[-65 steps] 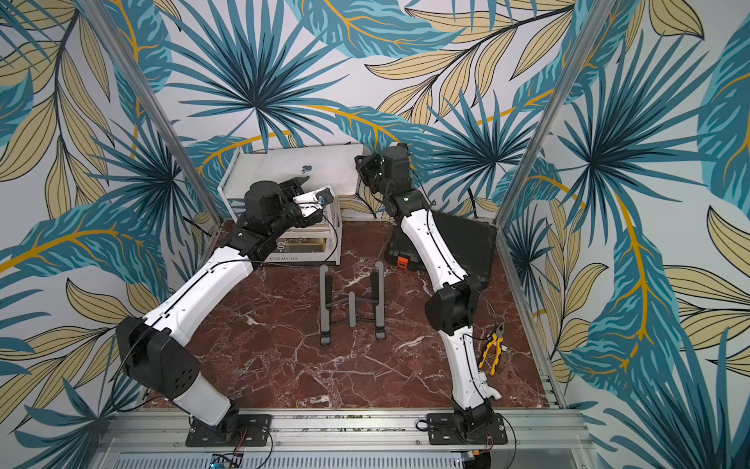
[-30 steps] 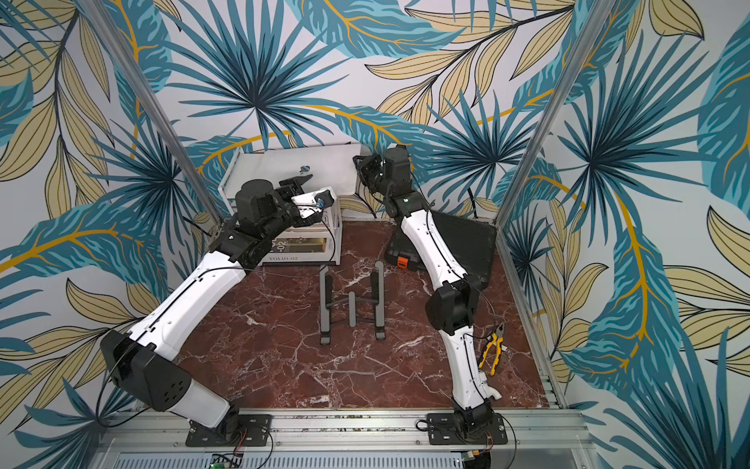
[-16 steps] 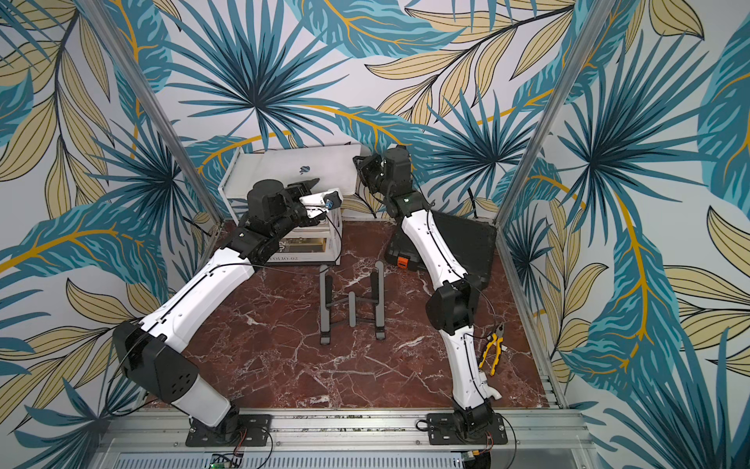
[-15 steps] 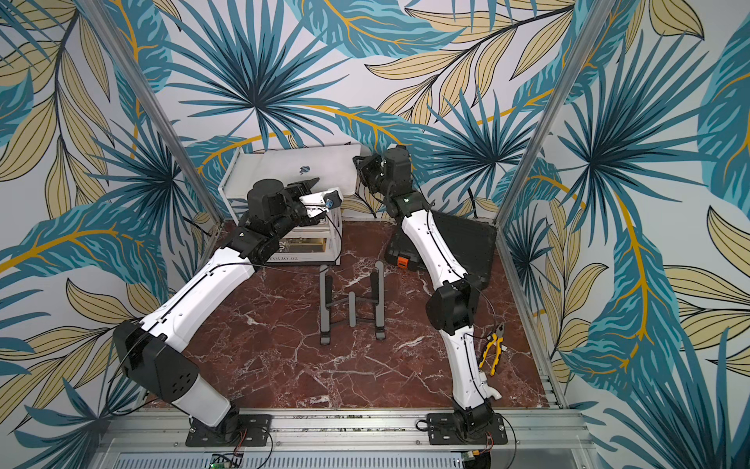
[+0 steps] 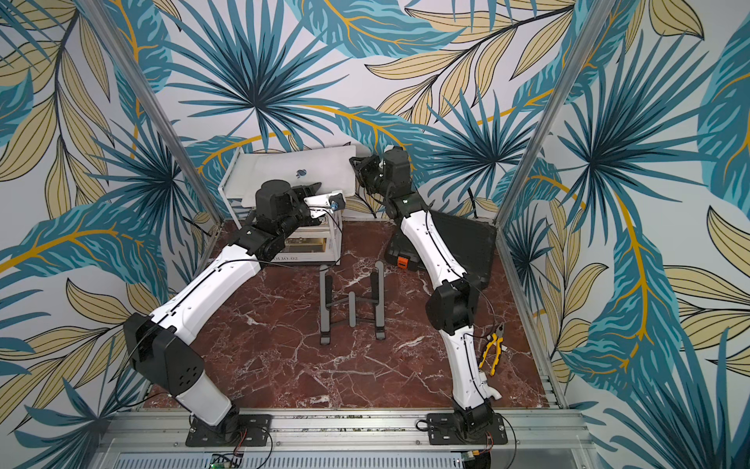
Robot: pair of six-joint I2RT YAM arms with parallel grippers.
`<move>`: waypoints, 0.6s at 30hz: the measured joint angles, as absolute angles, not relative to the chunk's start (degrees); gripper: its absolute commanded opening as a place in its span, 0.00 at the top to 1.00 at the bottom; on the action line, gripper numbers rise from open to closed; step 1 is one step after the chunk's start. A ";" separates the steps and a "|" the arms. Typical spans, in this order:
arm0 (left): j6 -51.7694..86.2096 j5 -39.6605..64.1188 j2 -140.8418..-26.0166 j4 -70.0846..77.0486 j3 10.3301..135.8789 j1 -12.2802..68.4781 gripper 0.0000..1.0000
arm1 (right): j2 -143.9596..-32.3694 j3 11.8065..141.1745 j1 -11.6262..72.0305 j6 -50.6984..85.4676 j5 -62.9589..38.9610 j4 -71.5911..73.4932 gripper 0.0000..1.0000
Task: Close the laptop lid and set it aside
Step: Place the laptop on the shelf.
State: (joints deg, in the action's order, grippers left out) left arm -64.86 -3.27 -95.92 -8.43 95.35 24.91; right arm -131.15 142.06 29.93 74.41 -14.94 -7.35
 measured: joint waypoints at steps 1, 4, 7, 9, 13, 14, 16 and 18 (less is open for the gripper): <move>-64.99 -3.36 -96.14 -8.40 95.72 24.86 0.59 | -131.15 142.06 29.93 74.48 -14.98 -7.35 1.00; -65.19 -3.64 -96.49 -8.64 96.53 24.53 0.64 | -131.15 142.06 29.93 74.87 -15.05 -7.40 1.00; -65.43 -3.84 -96.77 -8.82 96.55 24.49 0.72 | -131.15 142.06 29.89 75.26 -14.96 -7.40 0.99; -66.59 -3.90 -96.79 -8.38 96.57 24.49 0.73 | -131.15 142.04 29.87 75.85 -14.92 -7.53 0.97; -67.77 -4.16 -96.86 -8.34 96.60 24.49 0.79 | -131.17 142.04 29.87 76.42 -14.81 -7.51 0.92; -68.01 -4.16 -96.88 -8.21 96.60 24.49 0.79 | -131.17 142.04 29.87 76.55 -14.83 -7.51 0.92; -68.42 -4.21 -96.88 -8.08 96.60 24.49 0.82 | -131.17 142.04 29.87 76.71 -14.83 -7.53 0.86; -68.84 -4.47 -96.88 -7.97 96.60 24.49 0.84 | -131.17 142.04 29.80 76.95 -14.81 -7.53 0.79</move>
